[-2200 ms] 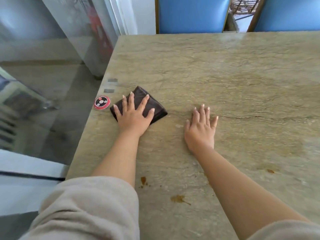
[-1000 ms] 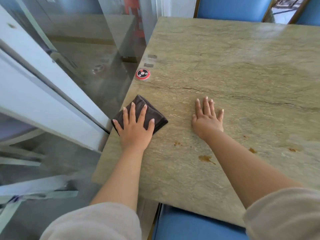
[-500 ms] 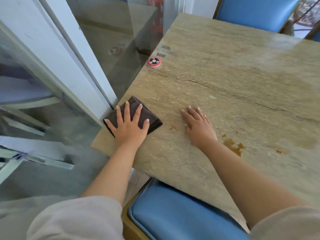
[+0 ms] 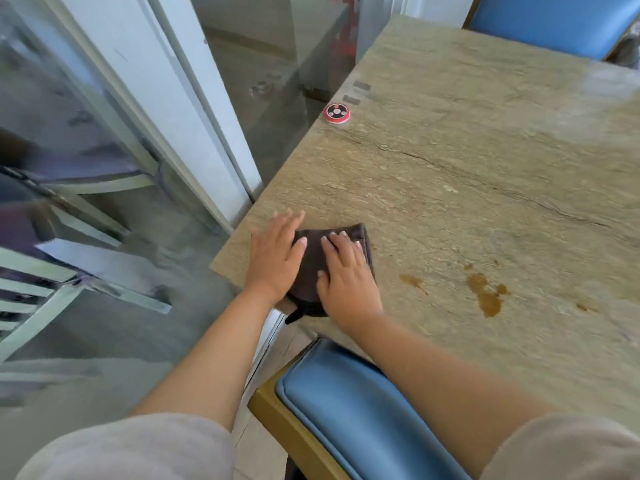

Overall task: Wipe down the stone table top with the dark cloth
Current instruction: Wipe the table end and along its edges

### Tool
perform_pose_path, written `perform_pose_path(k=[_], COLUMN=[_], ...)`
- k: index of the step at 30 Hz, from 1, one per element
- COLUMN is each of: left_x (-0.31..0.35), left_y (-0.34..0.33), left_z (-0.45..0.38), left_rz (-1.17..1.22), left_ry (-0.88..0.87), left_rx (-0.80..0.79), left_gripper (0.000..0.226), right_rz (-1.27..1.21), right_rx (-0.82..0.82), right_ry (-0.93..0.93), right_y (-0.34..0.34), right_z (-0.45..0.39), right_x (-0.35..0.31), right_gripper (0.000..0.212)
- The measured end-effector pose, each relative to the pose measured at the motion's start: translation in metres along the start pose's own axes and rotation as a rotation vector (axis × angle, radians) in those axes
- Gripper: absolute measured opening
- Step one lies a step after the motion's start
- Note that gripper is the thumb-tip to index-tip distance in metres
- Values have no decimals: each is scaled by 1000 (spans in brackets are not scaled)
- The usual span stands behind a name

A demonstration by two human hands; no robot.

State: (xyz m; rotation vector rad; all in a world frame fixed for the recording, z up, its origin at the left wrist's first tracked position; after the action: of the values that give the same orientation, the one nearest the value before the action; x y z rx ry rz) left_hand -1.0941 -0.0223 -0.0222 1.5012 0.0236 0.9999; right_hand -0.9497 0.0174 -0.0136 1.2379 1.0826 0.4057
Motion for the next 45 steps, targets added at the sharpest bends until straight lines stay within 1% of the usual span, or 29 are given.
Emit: perform_pose_path(k=[2,5,6,8,10,11,12,13,15,17,19,20,21,23,25,28,29,30,31,32,35,37,38,39,40,41,42,44,45], left_x=[-7,-8,-10,-11,-12,-13,-12,-11,-6,5,21,31,41,61,77,89,89,89,89,91,98,104,107,112,118,125,133,147,153], left_y=[-2,-1,-1,-2,-4,-5,-6,-7,-8,-12,-19,-25,-31,-42,-53,-63,-65,-67,-68,-68,-68,-69,-70,-72,-76,-80,-85,-98,-104], left_z=[0,-2,-2,0,0,-1,-2,-3,-3,-2,0,0,1,2,6,10,9,7,6,4,0,1,4,8,13,18,24,33,36], left_rz=[76,149,115,-5,-110,-142,-156,-154,-157,-233,-338,-383,-416,-428,-406,-486,-508,-515,-509,-494,-469,-495,-507,-516,-522,-526,-532,-530,-517], left_ry=[73,65,59,25,-6,-9,-5,10,64,96,50,2,-50,-138,-196,-236,-237,-233,-226,-212,-133,-85,-66,-55,-58,-75,-106,-162,-161], left_rx=[-70,-90,-98,-122,-146,-154,-158,-160,-157,-152,-177,-198,-216,-258,-345,-455,-469,-472,-474,-478,-506,-509,-500,-488,-471,-453,-440,-439,-442], left_gripper=[49,51,52,53,55,56,56,56,57,60,63,66,68,68,67,75,77,78,79,80,70,62,62,65,68,71,72,72,71], right_rz=[126,266,280,262,218,204,209,228,266,286,308,325,340,362,366,231,185,166,170,184,250,290,295,294,309,341,356,324,304], right_rx=[-127,-150,-142,-141,-154,-166,-180,-189,-194,-241,-320,-334,-322,-275,-218,-85,-69,-69,-85,-95,-109,-225,-273,-307,-309,-288,-259,-197,-158], right_ry=[101,94,38,-165,-360,-395,-376,-295,-6,270,428,447,421,252,-18,-498,-609,-659,-643,-562,-125,164,267,316,315,258,138,-184,-305], right_y=[-20,-11,-3,13,18,16,11,5,-8,-12,-4,2,10,28,44,58,56,52,44,35,22,24,30,38,49,57,63,69,64], right_z=[1,-13,-19,-29,-33,-32,-29,-21,7,39,55,57,56,49,51,67,72,75,78,82,110,142,156,167,172,173,171,163,159], right_x=[-3,33,49,79,85,77,64,48,21,19,43,58,72,103,133,151,145,133,119,104,75,80,91,105,120,137,152,163,158], right_gripper=[61,59,59,60,61,61,61,61,60,58,55,54,54,54,56,59,60,61,61,61,60,58,57,57,56,56,56,58,59])
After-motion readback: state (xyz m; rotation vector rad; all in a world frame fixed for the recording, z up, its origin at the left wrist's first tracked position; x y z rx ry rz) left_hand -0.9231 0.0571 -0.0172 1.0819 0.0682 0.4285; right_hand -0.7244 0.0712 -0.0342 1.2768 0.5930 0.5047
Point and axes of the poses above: each hand's wrist, its own z-axis away from the middle knuckle, its own y-axis out of the back of the hand, x = y × z, the point moved 2 cm from there along -z, towards the middle knuckle, and after that the axes turned 11 degrees about y, right-handed, at the moved point
